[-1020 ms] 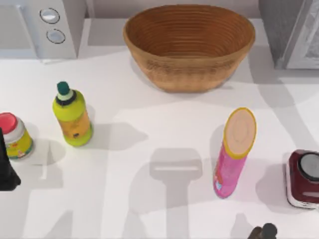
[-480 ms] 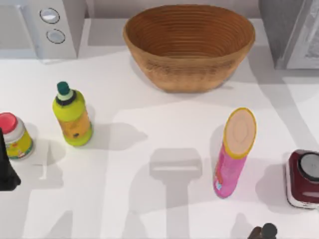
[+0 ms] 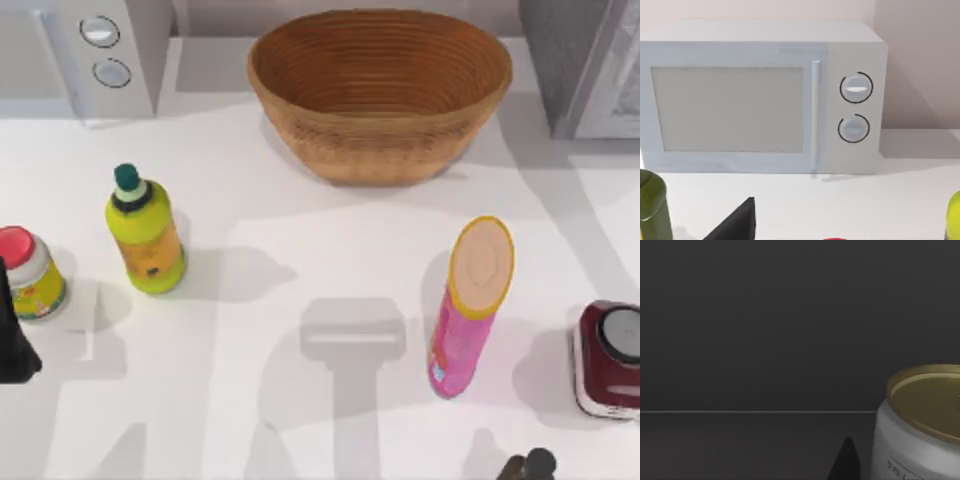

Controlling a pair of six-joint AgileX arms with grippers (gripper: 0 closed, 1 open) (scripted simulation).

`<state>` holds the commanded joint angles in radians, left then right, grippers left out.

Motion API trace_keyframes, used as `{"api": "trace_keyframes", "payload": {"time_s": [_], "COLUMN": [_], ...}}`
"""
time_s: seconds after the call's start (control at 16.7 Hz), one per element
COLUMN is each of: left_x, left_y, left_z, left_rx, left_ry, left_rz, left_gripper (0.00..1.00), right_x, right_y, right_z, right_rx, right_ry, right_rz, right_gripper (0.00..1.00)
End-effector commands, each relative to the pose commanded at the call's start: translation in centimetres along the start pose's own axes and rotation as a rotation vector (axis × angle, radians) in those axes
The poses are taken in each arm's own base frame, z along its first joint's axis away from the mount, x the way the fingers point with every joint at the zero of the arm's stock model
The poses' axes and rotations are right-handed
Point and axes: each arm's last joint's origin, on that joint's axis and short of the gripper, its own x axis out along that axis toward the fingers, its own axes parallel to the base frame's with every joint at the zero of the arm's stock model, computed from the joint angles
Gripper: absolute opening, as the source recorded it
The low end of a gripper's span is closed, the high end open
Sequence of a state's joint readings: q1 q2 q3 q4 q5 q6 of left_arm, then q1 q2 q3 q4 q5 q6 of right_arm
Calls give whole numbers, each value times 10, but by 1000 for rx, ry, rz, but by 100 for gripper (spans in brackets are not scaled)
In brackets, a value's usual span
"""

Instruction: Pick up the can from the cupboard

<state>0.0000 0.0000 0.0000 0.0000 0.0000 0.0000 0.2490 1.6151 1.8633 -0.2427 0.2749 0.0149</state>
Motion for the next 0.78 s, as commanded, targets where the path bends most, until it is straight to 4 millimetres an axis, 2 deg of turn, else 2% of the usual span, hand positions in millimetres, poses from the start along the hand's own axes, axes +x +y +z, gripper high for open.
{"api": "trace_keyframes", "payload": {"time_s": [0.18, 0.24, 0.78], "left_x": [0, 0, 0], "left_y": [0, 0, 0], "left_z": [0, 0, 0], "left_rx": [0, 0, 0], "left_ry": [0, 0, 0], "left_rz": [0, 0, 0], "left_gripper": [100, 100, 100], "right_x": [0, 0, -2], "right_y": [0, 0, 1], "right_z": [0, 0, 1], "right_rx": [0, 0, 1], "right_ry": [0, 0, -1], "right_rz": [0, 0, 2], "right_gripper": [2, 0, 0]}}
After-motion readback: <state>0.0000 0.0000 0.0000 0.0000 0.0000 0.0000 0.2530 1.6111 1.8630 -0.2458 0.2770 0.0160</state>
